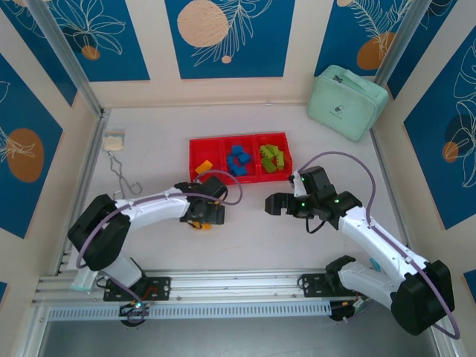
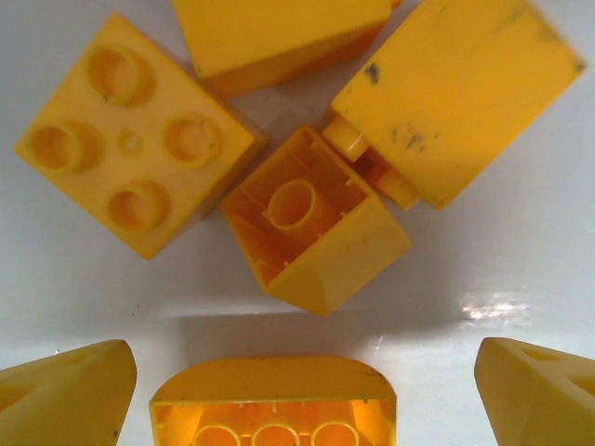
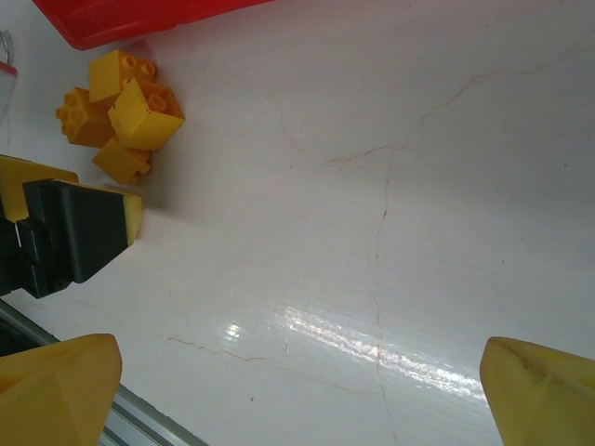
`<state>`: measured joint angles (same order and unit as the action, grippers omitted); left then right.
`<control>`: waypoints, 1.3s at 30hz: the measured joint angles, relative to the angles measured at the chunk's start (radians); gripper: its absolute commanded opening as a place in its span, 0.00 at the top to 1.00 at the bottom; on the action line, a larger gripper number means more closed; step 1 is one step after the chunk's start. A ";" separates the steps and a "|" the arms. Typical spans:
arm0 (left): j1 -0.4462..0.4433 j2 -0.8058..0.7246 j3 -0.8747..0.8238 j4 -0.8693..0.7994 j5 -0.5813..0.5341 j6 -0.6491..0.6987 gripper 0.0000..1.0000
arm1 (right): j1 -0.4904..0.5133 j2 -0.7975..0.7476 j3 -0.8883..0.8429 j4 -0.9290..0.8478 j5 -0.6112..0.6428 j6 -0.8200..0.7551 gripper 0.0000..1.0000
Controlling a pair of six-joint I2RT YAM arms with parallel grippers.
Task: Sort the legos into containers by color
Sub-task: Pick up the lego from the middle-left of the table.
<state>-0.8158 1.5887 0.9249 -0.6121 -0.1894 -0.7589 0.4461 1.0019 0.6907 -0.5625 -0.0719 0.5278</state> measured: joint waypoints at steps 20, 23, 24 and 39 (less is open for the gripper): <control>-0.004 0.013 -0.046 -0.005 0.048 -0.054 0.46 | -0.017 -0.050 -0.005 -0.018 0.005 0.000 0.01; -0.004 -0.027 -0.078 -0.018 0.047 -0.056 0.48 | -0.026 -0.074 -0.005 -0.026 0.018 0.000 0.01; -0.004 -0.047 -0.084 -0.027 0.042 -0.056 0.49 | -0.030 -0.082 -0.005 -0.027 0.021 0.000 0.01; 0.086 -0.206 0.217 -0.195 -0.172 0.064 0.50 | -0.109 -0.275 -0.012 -0.056 0.103 0.043 0.01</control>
<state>-0.7296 1.3830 1.1416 -0.8066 -0.3618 -0.6945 0.3367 0.7273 0.6785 -0.6186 0.0307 0.5705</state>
